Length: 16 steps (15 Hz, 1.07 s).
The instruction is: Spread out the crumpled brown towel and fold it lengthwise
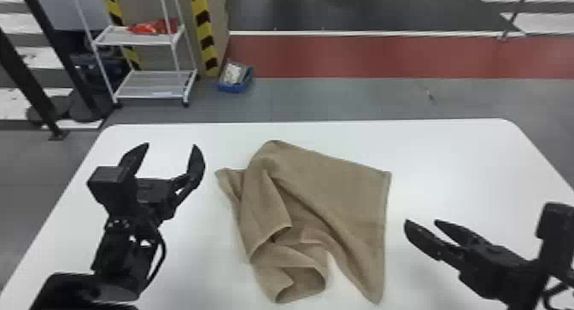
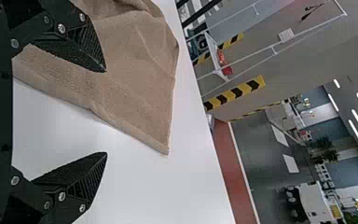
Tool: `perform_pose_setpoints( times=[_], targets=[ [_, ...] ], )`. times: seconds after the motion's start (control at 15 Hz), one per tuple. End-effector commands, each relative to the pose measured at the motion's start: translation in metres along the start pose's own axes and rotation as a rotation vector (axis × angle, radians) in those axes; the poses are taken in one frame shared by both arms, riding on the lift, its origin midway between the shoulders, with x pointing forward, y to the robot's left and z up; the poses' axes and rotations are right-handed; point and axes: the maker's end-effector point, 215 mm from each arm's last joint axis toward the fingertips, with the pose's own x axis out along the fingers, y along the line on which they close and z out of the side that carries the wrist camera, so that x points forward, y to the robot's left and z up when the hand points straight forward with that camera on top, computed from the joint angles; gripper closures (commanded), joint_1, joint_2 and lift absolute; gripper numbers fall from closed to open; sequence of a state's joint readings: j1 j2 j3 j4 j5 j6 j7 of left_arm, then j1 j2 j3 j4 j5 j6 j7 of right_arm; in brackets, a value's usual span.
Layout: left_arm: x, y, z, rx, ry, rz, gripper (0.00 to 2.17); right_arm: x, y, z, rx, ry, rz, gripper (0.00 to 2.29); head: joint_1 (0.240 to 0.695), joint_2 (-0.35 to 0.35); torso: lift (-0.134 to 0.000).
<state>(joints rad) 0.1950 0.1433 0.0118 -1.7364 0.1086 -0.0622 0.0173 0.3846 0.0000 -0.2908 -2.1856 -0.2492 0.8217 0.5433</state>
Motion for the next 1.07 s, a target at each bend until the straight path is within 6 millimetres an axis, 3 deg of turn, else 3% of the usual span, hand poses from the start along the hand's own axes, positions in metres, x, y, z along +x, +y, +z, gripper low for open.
perform_pose_setpoints(
  times=[0.0, 0.33, 0.47, 0.73, 1.0],
  targets=[
    [-0.005, 0.007, -0.004, 0.003, -0.001, 0.007, 0.08, -0.011, 0.013, -0.011, 0.012, 0.035, 0.023, 0.29, 0.695, 0.047, -0.124],
    [-0.011, 0.021, 0.000, 0.014, -0.021, 0.024, 0.08, -0.011, 0.063, -0.051, -0.018, 0.145, 0.119, 0.41, 0.695, 0.104, -0.124],
    [-0.012, 0.024, -0.002, 0.012, -0.018, 0.028, 0.08, -0.013, 0.074, -0.067, -0.093, 0.204, 0.102, 0.47, 0.695, 0.153, -0.124],
    [-0.012, 0.028, 0.003, 0.012, -0.030, 0.035, 0.08, -0.015, 0.080, -0.084, -0.228, 0.274, 0.046, 0.47, 0.695, 0.193, -0.124],
    [-0.011, 0.025, 0.005, 0.013, -0.033, 0.026, 0.08, -0.016, 0.073, -0.095, -0.210, 0.312, 0.031, 0.59, 0.695, 0.199, -0.124]
  ],
)
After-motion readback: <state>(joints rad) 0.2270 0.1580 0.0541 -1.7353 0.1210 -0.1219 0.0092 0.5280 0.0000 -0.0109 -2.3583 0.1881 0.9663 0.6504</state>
